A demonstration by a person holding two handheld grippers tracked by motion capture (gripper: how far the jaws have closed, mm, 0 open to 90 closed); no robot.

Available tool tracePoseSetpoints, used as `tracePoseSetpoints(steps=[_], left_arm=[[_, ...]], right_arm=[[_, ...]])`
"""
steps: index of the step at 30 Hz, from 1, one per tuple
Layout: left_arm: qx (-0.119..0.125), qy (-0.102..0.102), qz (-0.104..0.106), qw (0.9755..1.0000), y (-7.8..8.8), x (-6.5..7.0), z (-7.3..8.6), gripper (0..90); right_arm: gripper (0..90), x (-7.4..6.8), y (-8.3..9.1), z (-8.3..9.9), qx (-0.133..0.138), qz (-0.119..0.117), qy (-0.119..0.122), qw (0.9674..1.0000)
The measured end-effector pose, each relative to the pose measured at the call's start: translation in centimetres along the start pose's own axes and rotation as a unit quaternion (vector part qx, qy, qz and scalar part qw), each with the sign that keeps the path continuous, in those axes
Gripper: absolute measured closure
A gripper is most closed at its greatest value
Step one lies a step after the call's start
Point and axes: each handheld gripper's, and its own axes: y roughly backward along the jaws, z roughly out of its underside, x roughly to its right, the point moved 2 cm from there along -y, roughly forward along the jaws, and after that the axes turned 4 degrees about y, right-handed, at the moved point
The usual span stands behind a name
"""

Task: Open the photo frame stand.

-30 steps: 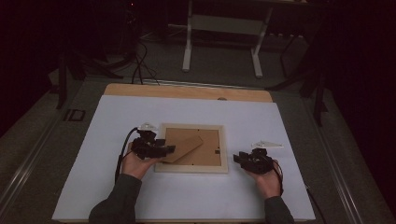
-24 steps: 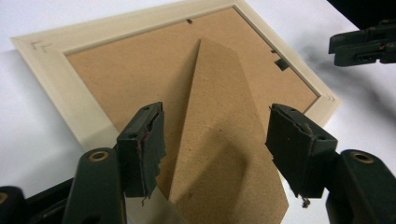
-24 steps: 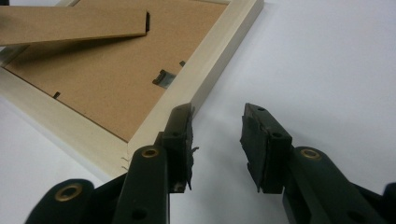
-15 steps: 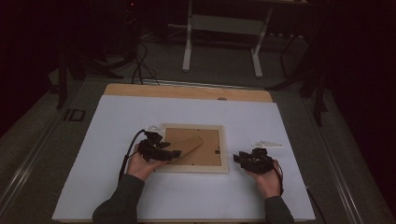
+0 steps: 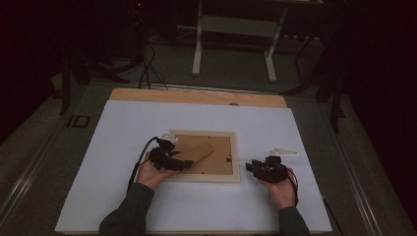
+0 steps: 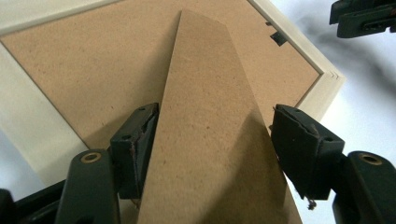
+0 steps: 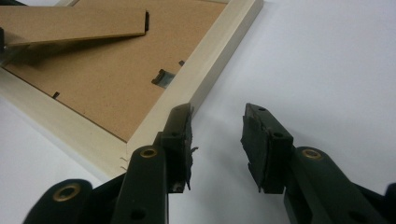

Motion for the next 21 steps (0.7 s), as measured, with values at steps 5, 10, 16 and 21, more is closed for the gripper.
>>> tracePoseSetpoints(steps=[5,10,16,21], left_arm=[[-0.017,-0.029,-0.018,0.9993,-0.4,0.6,-1.0,35.8],[-0.038,-0.042,-0.026,0.9980,-0.7,0.7,-1.5,36.1],[-0.057,-0.040,-0.020,0.9974,-1.4,0.5,-1.8,36.7],[-0.067,-0.037,-0.015,0.9970,-1.8,0.3,-2.1,37.1]], right_arm=[[62.1,0.0,0.0,0.0,0.000,0.000,-0.002,1.0000],[62.1,0.2,0.1,0.0,0.001,0.000,-0.002,1.0000],[62.1,0.1,0.1,0.0,0.000,-0.001,-0.002,1.0000],[62.1,0.1,-0.1,0.1,-0.001,-0.001,-0.002,1.0000]])
